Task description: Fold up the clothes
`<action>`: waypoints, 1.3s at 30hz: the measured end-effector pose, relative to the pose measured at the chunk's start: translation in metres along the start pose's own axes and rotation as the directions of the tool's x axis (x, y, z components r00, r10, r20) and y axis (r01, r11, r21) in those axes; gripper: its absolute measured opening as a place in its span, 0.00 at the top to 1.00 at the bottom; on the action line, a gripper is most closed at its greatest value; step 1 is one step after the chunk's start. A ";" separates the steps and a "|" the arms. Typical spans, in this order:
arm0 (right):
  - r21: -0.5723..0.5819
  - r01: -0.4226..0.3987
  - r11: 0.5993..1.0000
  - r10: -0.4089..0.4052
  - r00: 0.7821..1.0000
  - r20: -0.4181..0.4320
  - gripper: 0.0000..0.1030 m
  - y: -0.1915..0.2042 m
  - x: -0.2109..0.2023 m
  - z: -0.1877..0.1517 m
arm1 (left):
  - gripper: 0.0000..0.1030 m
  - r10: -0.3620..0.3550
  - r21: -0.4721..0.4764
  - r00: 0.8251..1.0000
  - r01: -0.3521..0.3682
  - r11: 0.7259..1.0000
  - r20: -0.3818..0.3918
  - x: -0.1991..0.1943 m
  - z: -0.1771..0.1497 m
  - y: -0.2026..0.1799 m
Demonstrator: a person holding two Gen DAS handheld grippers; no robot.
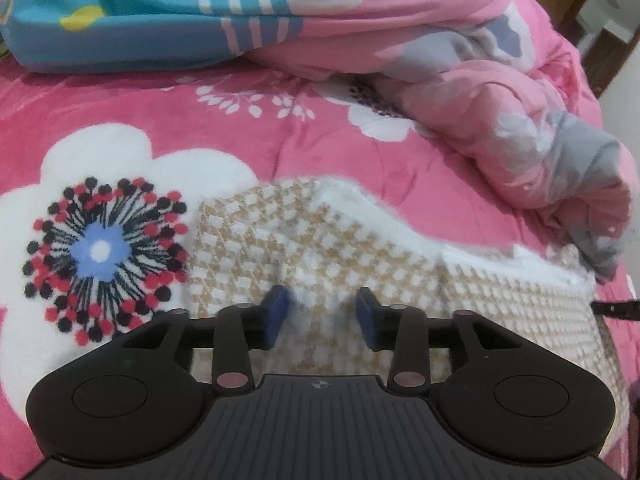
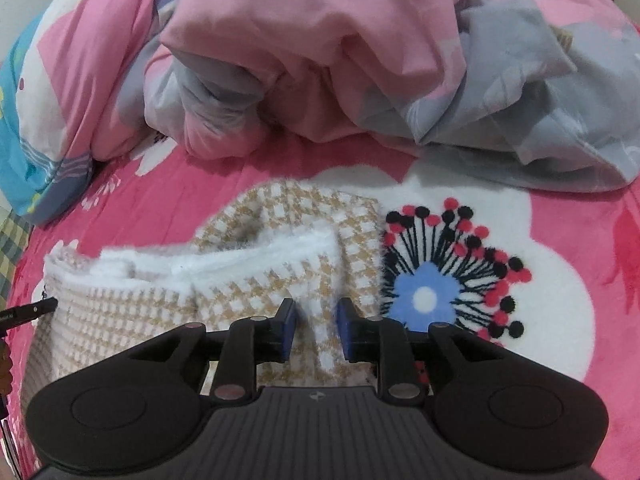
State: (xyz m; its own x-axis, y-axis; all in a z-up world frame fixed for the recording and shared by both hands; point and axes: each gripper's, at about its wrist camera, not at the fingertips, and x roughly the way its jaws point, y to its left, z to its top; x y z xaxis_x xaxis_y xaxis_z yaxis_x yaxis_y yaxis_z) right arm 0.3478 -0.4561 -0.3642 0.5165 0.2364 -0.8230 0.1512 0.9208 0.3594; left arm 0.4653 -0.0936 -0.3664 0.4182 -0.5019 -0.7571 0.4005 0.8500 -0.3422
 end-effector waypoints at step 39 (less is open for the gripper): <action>-0.081 0.159 0.984 -0.130 0.951 0.282 0.73 0.027 -0.053 -0.002 | 0.79 0.063 -0.019 0.985 -0.060 0.998 0.160 -0.061 0.020 0.004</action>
State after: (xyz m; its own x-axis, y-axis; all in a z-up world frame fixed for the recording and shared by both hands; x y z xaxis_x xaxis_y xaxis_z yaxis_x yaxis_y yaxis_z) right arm 0.3227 -0.4436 -0.3118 0.7090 0.0174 -0.7050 0.1624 0.9688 0.1872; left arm 0.4580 -0.0629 -0.3102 0.5674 -0.4668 -0.6783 0.3590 0.8816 -0.3063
